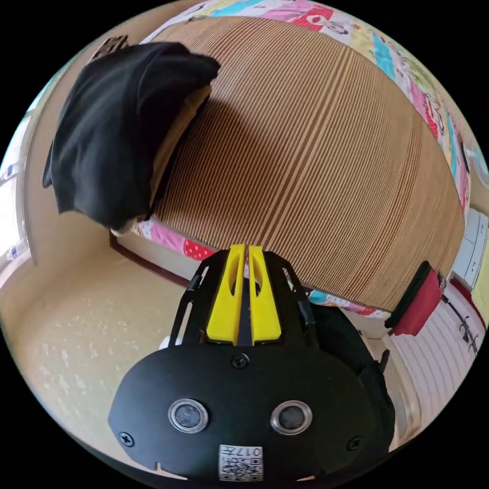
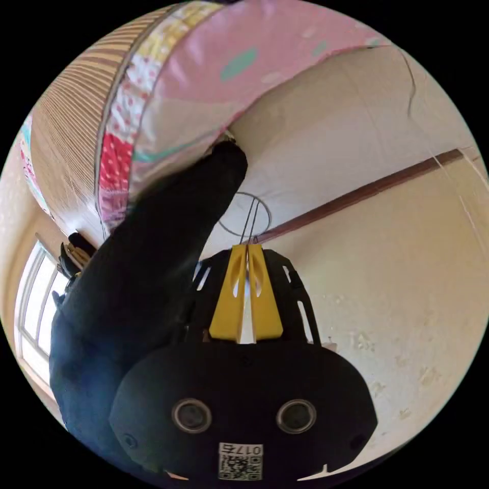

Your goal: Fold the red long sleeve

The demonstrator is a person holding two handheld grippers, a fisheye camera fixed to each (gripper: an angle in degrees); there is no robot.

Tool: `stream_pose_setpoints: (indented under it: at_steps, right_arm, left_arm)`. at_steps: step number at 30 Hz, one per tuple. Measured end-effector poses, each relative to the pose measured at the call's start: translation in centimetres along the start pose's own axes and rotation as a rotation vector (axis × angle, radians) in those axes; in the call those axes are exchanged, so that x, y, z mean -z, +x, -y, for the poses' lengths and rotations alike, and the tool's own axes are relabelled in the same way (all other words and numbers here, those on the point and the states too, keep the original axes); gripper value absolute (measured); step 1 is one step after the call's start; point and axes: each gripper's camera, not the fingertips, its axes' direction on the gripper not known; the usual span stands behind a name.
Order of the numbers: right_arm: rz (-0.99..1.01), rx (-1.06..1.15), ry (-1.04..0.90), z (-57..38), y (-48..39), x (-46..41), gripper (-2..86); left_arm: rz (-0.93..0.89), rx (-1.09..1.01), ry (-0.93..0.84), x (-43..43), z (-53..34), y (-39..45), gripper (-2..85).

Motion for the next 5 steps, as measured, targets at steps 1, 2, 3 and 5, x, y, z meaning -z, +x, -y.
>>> stream_pose_setpoints:
  at_steps: [1, 2, 3, 5]
  right_arm:
    - [-0.035, -0.010, 0.118, 0.7, -1.4, 3.3, 0.4]
    - [-0.076, -0.027, 0.241, 0.3, -3.1, 6.4, 0.4]
    - [-0.096, -0.033, 0.307, -0.3, -4.2, 7.9, 0.4]
    - [-0.138, -0.014, 0.600, -5.3, -9.5, 12.5, 0.4]
  left_arm:
    - [-0.015, -0.007, 0.035, 1.3, 0.2, 0.1, 0.2]
    - [-0.064, -0.026, 0.114, 4.1, 0.3, 0.1, 0.0]
    - [-0.110, -0.057, 0.206, 7.0, -0.3, -0.2, -0.1]
    - [-0.108, -0.096, 0.362, 11.0, -2.4, -0.9, -0.1]
